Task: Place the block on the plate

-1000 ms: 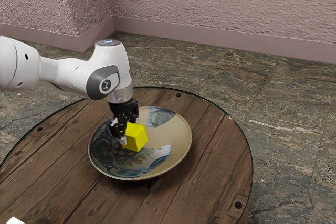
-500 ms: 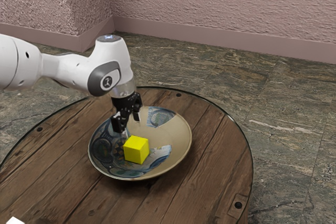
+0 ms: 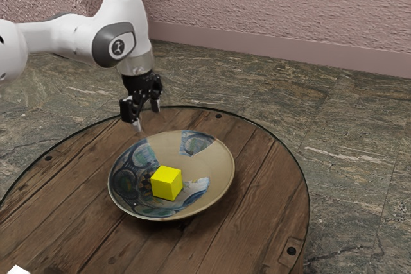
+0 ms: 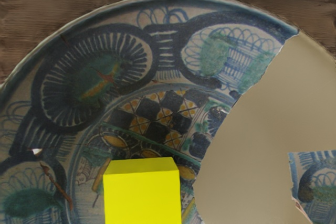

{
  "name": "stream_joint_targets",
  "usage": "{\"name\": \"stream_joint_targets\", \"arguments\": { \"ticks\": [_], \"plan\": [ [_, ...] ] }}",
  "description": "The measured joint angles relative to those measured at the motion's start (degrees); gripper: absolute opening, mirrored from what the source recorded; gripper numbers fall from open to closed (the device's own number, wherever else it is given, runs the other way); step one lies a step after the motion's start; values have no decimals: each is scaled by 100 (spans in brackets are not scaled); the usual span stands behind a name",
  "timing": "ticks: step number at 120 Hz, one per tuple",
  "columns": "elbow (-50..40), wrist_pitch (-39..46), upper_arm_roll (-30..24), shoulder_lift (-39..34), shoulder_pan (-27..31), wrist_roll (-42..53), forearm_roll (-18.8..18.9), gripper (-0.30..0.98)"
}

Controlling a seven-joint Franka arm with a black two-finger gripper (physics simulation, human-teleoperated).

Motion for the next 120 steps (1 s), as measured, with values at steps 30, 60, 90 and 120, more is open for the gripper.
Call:
{"name": "stream_joint_targets", "arguments": {
  "ticks": [30, 60, 90, 120],
  "plan": [
    [191, -696, 62, -348, 4, 393, 7, 69],
    [616, -1191, 174, -379, 42, 933, 158, 69],
    [1165, -1619, 507, -373, 62, 2601, 593, 69],
    [1359, -1746, 810, -391, 178, 5073, 812, 69]
  ]
}}
